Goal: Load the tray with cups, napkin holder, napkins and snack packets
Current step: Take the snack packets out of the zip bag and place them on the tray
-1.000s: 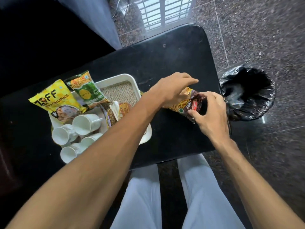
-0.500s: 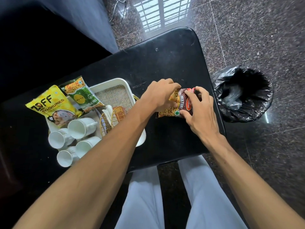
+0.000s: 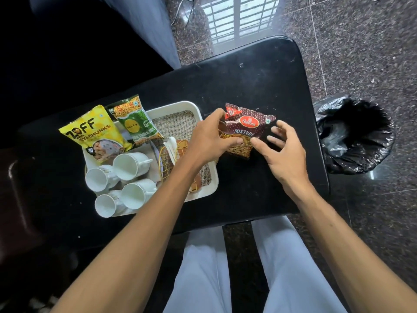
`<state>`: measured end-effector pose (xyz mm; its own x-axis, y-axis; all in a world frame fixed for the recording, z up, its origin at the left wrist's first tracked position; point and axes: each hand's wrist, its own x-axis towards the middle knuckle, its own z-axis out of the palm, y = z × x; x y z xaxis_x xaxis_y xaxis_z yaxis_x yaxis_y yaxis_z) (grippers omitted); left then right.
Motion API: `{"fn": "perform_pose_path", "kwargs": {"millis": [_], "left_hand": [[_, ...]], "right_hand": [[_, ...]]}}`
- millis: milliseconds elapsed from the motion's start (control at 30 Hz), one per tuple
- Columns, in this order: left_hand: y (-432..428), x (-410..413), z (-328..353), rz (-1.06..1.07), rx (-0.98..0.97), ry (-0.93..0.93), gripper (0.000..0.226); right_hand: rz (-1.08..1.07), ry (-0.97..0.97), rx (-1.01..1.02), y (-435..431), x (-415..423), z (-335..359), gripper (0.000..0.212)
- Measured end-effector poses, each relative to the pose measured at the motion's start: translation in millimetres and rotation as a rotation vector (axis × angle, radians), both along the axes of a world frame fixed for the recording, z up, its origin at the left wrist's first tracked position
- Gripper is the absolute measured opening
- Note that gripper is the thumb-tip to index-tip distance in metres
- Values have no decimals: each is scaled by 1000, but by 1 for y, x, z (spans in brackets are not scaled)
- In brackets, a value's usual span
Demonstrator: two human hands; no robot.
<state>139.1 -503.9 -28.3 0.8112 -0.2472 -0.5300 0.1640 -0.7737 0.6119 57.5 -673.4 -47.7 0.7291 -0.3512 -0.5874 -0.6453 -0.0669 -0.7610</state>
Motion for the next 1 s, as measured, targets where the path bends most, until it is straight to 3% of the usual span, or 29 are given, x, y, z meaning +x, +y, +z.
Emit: {"fn": "perform_pose_path", "kwargs": {"millis": [300,467,600,733,1000], "left_hand": [[50,-2,32,371,-211,-57,44],[87,9,38,549,-181,-199,24],[108,15,31,713,-112,-216,29],[122,20,20,828,-107,-144,40],[137,25,3,864,-152,33,32]], "right_hand": [[214,-148,-55,54,44,28,46],[288,-208,-131,93,76,34,34],[342,-221,-147,126,92,31,33],[366,-199,-195,147,98,24,32],[396,-166,-303,161,99,13,33]]}}
